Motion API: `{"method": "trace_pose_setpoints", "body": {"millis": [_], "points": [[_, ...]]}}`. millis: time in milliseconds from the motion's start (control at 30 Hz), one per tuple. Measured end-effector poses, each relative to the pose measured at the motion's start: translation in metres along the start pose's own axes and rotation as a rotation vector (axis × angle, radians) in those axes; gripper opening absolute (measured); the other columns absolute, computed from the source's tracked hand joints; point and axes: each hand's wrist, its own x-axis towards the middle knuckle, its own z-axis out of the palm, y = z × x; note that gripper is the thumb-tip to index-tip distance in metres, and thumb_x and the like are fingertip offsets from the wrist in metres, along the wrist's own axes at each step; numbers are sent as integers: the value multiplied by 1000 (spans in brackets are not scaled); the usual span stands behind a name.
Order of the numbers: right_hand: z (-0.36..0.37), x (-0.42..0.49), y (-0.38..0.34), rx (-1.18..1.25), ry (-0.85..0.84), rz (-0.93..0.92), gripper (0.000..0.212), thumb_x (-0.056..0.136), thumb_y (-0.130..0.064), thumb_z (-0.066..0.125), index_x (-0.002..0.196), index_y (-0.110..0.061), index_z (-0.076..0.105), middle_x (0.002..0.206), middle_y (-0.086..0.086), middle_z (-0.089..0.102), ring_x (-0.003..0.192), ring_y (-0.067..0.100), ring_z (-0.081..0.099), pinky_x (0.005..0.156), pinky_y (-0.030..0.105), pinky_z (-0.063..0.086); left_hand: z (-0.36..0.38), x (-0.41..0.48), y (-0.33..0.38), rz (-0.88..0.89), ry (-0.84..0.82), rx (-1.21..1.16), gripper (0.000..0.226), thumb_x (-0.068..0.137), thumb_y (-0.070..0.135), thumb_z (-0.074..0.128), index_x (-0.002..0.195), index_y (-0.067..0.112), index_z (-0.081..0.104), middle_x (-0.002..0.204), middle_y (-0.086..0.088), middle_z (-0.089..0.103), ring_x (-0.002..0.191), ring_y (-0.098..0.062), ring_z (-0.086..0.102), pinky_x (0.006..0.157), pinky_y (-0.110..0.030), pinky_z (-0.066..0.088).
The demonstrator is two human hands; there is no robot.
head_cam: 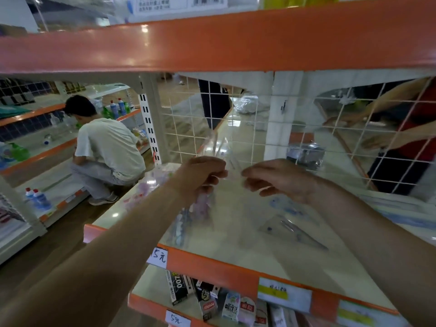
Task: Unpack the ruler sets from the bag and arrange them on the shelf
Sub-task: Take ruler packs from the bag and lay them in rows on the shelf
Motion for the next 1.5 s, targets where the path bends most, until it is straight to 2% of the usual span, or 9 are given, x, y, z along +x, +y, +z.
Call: {"method": "trace_pose_setpoints", "body": {"millis": [167, 400, 467, 700, 967, 1100, 1200, 1333, 1500], "points": [[-25, -11, -8, 75, 138, -54, 11, 88, -20, 65, 97, -15, 69, 85, 1, 72, 70, 7, 64, 63, 21, 47, 25, 1, 11, -11, -215, 373, 9, 81, 18, 70, 87, 13, 71, 72, 1, 65, 56, -8, 48, 52, -19, 35], [-34, -21, 10, 364, 248, -9, 1, 87, -3, 64, 87, -4, 64, 76, 10, 71, 66, 14, 70, 59, 23, 56, 30, 10, 1, -66, -197, 260, 7, 83, 15, 69, 88, 10, 71, 83, -2, 74, 55, -8, 46, 53, -20, 36], [-36, -20, 18, 288, 242, 1, 5, 86, -6, 66, 91, -5, 64, 79, 9, 72, 69, 14, 70, 63, 24, 56, 30, 13, -3, -62, -178, 248, 9, 85, 14, 67, 90, 9, 70, 83, -3, 74, 55, -8, 45, 53, -21, 36], [-30, -6, 24, -582, 334, -253, 35, 86, -19, 67, 121, -17, 65, 100, -5, 67, 92, 9, 63, 81, 21, 47, 26, 27, -6, 1, -47, 312, 6, 85, 16, 67, 86, 11, 70, 72, -1, 69, 52, -8, 43, 45, -17, 34], [-20, 9, 22, -938, 293, -261, 45, 86, -29, 66, 128, -17, 58, 109, -1, 62, 94, 14, 58, 80, 30, 48, 24, 50, -10, -8, -12, 294, 3, 84, 13, 69, 83, 10, 70, 70, -3, 66, 53, -10, 44, 46, -18, 35], [-23, 24, 22, -966, 324, -235, 34, 87, -28, 65, 118, -14, 64, 107, 2, 66, 93, 18, 61, 79, 31, 49, 26, 63, -5, -10, -39, 299, 7, 86, 12, 66, 89, 6, 68, 73, -3, 63, 53, -10, 41, 49, -19, 32], [-26, 39, 20, -928, 354, -187, 29, 86, -25, 66, 108, -6, 67, 100, 8, 69, 87, 21, 64, 78, 34, 52, 27, 78, 3, -17, -8, 328, 11, 87, 12, 63, 77, 10, 60, 75, -5, 59, 53, -12, 41, 51, -21, 30], [-29, 58, 20, -885, 390, -109, 31, 86, -23, 68, 113, -9, 67, 108, 6, 69, 86, 16, 59, 74, 21, 36, 17, 98, 2, -43, 64, 375, 18, 88, 20, 61, 74, 12, 53, 75, -7, 51, 55, -15, 39, 53, -22, 28], [-22, 85, 35, -838, 364, 50, 40, 85, -20, 69, 122, -7, 62, 121, 8, 65, 103, 22, 63, 88, 29, 47, 1, 108, -8, -91, 42, 301, 17, 91, 20, 59, 78, 12, 51, 74, -5, 53, 54, -14, 40, 52, -23, 29]]}}
